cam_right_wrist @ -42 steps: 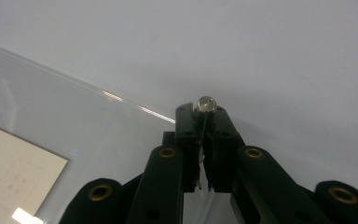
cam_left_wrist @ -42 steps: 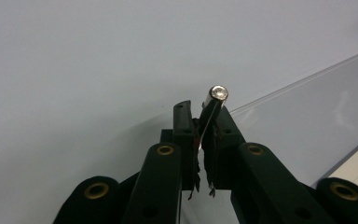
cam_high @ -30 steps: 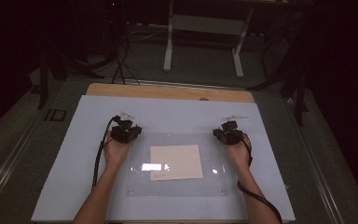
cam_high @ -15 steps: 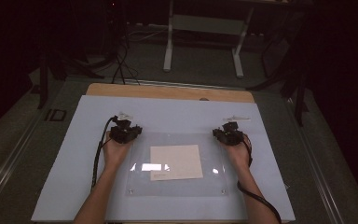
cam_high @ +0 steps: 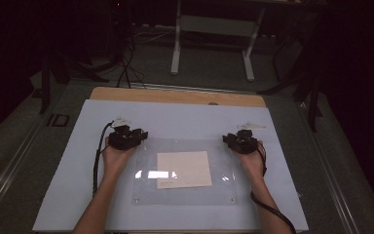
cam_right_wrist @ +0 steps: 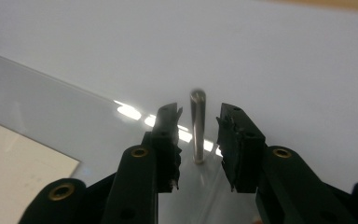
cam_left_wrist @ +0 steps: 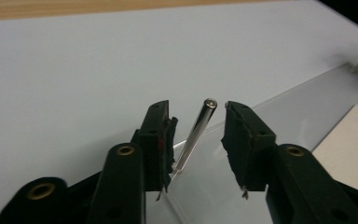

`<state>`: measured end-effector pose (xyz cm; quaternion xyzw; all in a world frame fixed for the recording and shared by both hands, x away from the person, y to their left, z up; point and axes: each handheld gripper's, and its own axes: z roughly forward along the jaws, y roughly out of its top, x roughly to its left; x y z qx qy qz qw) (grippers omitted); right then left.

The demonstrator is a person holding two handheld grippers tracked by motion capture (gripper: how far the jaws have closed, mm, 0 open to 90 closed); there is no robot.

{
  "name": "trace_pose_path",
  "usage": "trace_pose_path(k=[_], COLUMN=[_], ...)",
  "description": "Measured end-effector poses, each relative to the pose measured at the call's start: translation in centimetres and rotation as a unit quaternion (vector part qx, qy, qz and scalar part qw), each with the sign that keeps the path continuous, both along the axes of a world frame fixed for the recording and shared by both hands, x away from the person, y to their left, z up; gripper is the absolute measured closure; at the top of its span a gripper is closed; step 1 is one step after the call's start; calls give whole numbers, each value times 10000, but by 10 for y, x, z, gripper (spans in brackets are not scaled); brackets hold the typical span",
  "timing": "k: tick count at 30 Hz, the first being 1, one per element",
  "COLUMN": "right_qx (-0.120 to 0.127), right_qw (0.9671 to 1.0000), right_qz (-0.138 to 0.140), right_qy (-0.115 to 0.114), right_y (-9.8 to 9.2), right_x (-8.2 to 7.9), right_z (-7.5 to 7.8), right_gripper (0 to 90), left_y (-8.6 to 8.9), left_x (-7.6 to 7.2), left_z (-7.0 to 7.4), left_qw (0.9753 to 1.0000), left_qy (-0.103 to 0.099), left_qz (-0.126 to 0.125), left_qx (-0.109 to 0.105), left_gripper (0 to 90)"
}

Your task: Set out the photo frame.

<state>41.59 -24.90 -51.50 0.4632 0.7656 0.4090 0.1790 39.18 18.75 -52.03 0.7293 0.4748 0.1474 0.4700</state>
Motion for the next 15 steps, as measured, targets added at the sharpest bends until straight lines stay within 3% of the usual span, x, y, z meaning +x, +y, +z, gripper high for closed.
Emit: trace_pose_path(k=[3,4,10,15], right_qx=[43,43,-8,15], right_qw=[9999,9997,9994,9992], right_qz=[61,44,183,168], right_qy=[-126,-253,-304,-355], right_y=[-2,-4,-4,-4], right_x=[-1,-2,-3,-4], right_z=[4,7,7,6], right_gripper=[679,716,841,846], left_y=[2,3,7,7], left_x=[-1,-1,-5,-8], left_z=[0,0,0,2], left_qw=[10000,9999,9995,9989], left_qy=[-31,-85,-243,-445], left_qz=[31,75,24,-45], left_qx=[-80,-118,-197,-121], left_gripper=[594,594,611,665])
